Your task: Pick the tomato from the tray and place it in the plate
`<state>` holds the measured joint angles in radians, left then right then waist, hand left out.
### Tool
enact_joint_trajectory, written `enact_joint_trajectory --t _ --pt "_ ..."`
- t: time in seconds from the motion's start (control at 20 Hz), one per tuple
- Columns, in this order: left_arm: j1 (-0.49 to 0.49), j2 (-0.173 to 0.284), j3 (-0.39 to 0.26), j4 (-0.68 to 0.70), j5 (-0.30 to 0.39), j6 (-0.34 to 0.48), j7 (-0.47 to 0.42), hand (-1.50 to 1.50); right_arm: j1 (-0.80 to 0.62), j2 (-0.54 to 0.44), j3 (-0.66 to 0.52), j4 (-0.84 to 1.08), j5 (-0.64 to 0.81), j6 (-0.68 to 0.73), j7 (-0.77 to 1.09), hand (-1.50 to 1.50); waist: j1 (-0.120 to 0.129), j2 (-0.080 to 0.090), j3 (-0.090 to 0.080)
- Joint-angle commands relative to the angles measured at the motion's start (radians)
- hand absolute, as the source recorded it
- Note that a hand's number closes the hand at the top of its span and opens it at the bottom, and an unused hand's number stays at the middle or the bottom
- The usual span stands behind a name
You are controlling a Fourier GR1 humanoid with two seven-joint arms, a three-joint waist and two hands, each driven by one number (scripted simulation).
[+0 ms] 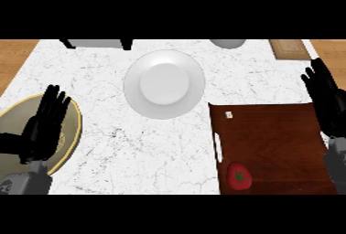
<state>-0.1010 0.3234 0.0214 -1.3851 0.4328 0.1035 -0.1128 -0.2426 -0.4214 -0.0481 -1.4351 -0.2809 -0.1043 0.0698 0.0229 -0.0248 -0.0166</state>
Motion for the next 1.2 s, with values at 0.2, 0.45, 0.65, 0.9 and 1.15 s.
enact_joint_trajectory --t 0.2,0.45,0.65,0.9,1.15 --pt "0.049 0.028 -0.106 0.033 -0.175 0.104 0.09 0.0 0.015 0.088 0.236 -0.259 -0.082 0.254 -0.028 1.5 -0.023 0.016 0.02" --pt "0.061 0.031 -0.12 0.059 -0.17 0.094 0.135 0.0 -0.061 -0.307 0.245 -0.337 0.51 0.158 -0.171 1.5 -0.077 -0.004 0.007" --pt "0.067 0.016 -0.162 0.007 -0.22 0.158 0.203 0.0 0.271 0.034 0.246 -0.246 0.287 -0.009 -0.384 1.5 -0.064 0.027 0.028" --pt "0.074 -0.015 -0.209 -0.022 -0.262 0.19 0.225 0.0 0.395 0.01 0.339 -0.187 0.227 0.226 -0.75 -1.5 -0.035 0.025 0.021" --pt "0.059 -0.02 -0.214 -0.016 -0.27 0.185 0.252 0.0 0.367 -0.154 0.342 -0.153 0.524 0.138 -0.749 -1.5 -0.027 0.024 0.017"
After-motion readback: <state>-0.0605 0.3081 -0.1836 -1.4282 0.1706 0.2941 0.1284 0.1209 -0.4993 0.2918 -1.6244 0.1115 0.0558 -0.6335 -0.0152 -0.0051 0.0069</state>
